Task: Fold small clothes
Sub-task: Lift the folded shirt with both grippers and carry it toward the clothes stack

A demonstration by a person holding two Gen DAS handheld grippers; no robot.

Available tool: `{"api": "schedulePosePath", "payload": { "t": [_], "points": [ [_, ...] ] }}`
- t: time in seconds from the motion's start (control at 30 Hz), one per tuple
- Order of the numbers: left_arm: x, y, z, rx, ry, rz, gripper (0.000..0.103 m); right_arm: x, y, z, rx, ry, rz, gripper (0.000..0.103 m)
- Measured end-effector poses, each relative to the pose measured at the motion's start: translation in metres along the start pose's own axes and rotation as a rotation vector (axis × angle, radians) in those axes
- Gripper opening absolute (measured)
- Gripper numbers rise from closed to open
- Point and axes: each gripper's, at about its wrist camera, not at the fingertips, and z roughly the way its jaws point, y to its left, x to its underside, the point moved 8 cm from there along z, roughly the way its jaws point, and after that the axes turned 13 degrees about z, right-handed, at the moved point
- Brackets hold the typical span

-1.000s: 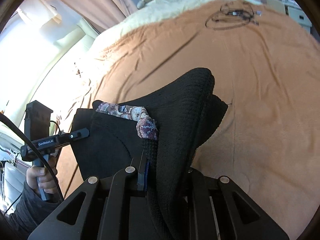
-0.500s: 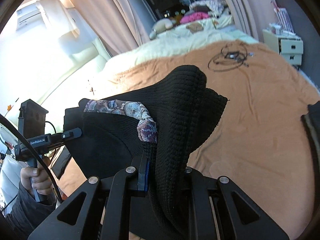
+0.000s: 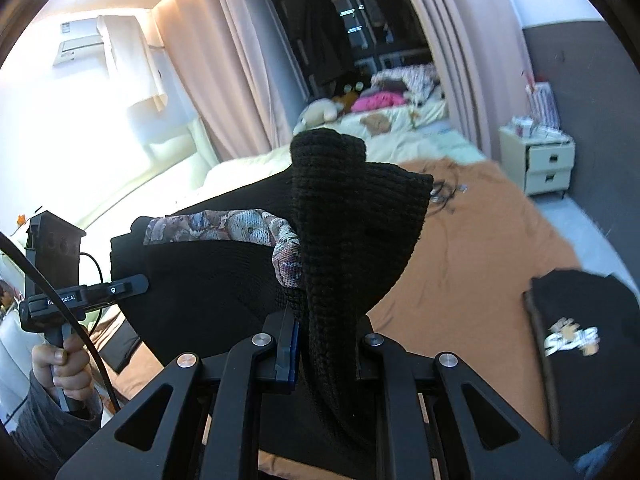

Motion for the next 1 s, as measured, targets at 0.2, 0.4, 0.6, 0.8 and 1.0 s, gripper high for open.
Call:
{"api": "schedulePosePath", "payload": {
  "t": [0.2,0.4,0.6,0.8,1.0],
  "points": [
    [-0.027,-0.064,0.027,0.069,0.006,0.087,0.006,-0.002,-0.028,-0.060,0.046,-0.076,-0.010,0.010],
    [-0.047,-0.127,0.073,0.146,0.041,0.155,0.006,0.006,-0.055,-0.125,0.130,-0.147,0.001,0.010],
    [-0.056,-0.182,0.121,0.233,0.064,0.210,0.006,0.017,-0.074,-0.173,0.221,-0.215,0.010,0.010],
    [-0.060,-0.235,0.168,0.325,0.086,0.250,0.006,0.035,-0.086,-0.210,0.310,-0.288,0.044,0.010],
    [-0.052,-0.278,0.202,0.416,0.123,0.270,0.006,0.045,-0.093,-0.216,0.401,-0.316,0.084,0.010]
  ]
}}
